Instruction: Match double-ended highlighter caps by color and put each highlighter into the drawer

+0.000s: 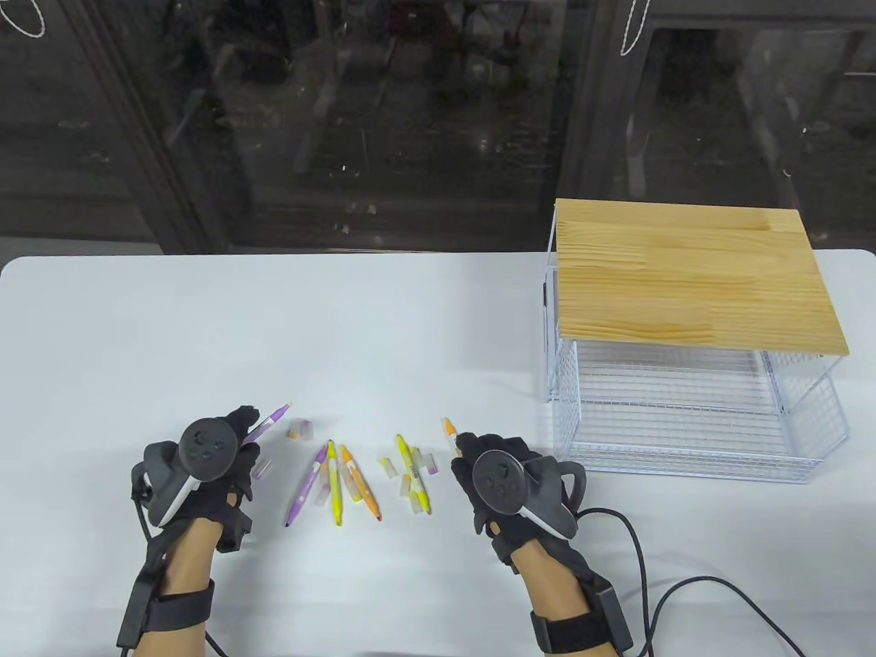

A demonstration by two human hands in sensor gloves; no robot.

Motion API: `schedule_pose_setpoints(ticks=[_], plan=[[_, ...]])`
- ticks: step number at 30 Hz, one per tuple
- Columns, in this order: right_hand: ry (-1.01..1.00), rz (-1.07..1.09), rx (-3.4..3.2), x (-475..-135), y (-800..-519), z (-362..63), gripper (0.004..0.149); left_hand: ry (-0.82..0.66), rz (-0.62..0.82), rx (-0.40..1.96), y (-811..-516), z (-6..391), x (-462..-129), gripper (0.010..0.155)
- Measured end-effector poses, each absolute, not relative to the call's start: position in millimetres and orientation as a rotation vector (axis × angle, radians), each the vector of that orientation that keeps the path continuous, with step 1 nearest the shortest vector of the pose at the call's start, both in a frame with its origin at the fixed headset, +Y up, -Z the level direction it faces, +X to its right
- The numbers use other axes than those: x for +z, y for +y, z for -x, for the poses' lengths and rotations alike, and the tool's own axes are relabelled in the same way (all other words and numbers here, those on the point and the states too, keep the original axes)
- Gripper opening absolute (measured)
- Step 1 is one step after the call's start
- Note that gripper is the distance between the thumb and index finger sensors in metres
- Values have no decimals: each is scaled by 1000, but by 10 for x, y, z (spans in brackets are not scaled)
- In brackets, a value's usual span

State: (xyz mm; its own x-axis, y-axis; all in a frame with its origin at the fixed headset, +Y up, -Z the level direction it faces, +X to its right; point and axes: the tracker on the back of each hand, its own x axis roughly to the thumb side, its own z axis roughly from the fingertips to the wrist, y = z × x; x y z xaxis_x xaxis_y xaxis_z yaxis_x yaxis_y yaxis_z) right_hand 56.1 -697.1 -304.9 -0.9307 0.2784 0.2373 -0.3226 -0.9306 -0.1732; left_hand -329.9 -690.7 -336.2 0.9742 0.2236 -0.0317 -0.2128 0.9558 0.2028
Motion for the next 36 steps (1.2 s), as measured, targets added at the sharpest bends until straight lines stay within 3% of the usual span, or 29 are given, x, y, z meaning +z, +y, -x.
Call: schedule_pose_setpoints(ticks=[4,21,36], plan=[[-289,-299,2806,-3054,-6980,-561,50,13,-228,222,-6866,3248,-3319,51],[-287,-267,2809,-3066,-6994,-581,49,-221,-225,225,-6828,2744,-3136,48],[-298,-207,2843,-3109,-6906,-481,48,-236,-194,304,-6877,2753,-3170,49]])
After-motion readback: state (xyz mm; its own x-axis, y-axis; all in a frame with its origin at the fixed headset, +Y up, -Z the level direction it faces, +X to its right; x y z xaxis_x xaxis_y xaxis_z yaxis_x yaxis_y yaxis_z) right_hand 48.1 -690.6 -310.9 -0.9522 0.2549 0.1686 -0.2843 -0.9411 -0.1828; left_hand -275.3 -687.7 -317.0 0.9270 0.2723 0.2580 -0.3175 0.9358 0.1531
